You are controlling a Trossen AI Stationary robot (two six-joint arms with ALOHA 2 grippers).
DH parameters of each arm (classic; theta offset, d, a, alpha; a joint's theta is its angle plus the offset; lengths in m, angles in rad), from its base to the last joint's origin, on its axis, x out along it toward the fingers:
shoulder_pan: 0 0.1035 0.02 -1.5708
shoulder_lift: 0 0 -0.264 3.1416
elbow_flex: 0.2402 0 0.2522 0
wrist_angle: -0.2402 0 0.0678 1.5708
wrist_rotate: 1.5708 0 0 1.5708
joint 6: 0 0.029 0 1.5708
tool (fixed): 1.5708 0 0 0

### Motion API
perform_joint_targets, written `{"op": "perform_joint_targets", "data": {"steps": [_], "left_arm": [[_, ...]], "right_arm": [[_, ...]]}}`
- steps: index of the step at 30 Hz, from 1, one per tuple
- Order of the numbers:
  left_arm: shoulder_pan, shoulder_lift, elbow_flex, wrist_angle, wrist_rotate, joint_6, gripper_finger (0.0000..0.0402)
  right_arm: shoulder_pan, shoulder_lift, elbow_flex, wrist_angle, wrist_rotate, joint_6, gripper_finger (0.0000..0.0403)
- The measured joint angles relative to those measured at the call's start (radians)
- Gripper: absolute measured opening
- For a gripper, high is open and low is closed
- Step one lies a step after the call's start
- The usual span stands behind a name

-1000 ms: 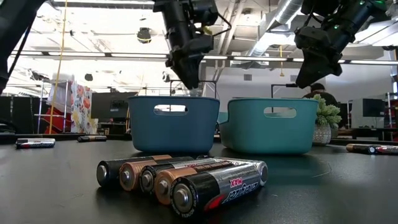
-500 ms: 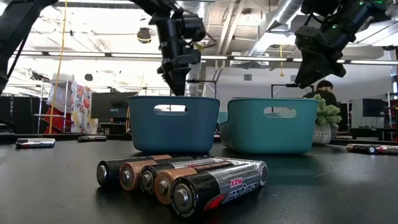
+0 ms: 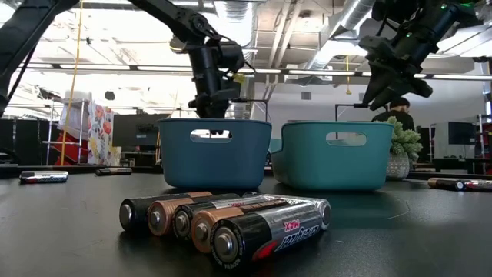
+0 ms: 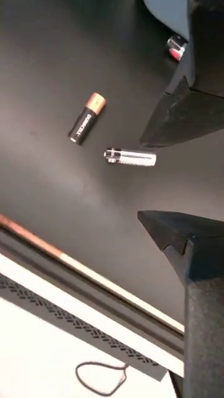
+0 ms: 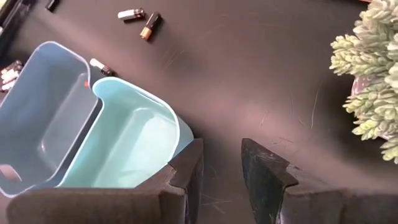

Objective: Sort batteries
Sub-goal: Put the white battery into the green bin

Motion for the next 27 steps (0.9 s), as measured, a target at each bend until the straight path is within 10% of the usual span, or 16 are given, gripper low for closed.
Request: {"op": "perform_joint_targets", "data": {"steps": [27], "left_arm": [[-0.006, 0.240, 0.002, 0.040, 0.083, 0.069, 0.0169]], "right_arm": [[0.001, 0.000, 0.000, 0.000, 0.000, 0.128, 0.0127]]}}
